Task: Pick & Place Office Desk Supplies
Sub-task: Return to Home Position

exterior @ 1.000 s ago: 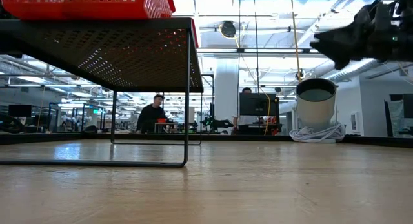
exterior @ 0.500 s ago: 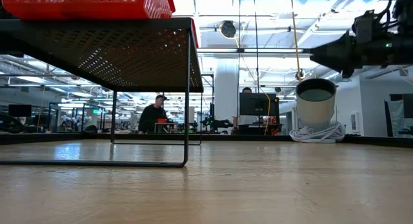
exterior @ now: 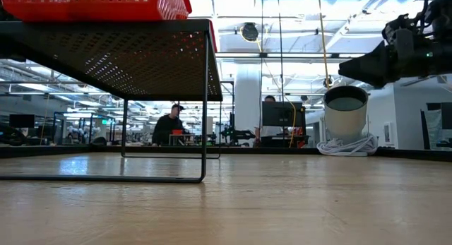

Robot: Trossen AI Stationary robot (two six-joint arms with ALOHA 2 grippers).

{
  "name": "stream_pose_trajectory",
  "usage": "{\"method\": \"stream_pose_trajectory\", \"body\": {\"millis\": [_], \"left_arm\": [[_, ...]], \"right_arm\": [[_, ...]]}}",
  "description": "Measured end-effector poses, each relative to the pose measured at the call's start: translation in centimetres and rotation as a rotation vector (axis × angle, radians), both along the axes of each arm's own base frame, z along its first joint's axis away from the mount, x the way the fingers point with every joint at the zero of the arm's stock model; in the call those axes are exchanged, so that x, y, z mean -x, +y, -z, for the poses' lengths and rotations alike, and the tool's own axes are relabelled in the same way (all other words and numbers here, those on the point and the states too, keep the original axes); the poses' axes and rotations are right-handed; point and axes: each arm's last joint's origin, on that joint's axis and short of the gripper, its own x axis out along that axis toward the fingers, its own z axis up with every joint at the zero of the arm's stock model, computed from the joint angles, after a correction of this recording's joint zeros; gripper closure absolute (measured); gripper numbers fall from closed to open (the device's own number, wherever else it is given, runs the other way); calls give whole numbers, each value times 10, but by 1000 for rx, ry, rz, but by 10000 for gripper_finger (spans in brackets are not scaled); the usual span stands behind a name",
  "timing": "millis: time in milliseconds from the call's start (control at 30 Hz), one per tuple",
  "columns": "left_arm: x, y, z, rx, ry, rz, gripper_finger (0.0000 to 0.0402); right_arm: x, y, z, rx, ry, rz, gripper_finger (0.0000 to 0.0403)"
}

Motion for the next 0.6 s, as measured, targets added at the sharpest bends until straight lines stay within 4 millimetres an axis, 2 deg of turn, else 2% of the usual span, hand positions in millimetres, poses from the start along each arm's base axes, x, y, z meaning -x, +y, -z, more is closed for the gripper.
{"method": "stream_pose_trajectory", "body": {"millis": [600], "left_arm": [[0,0,-1,1,-4,0,78]], "right_arm": [[0,0,1,6,12,21,236]]}}
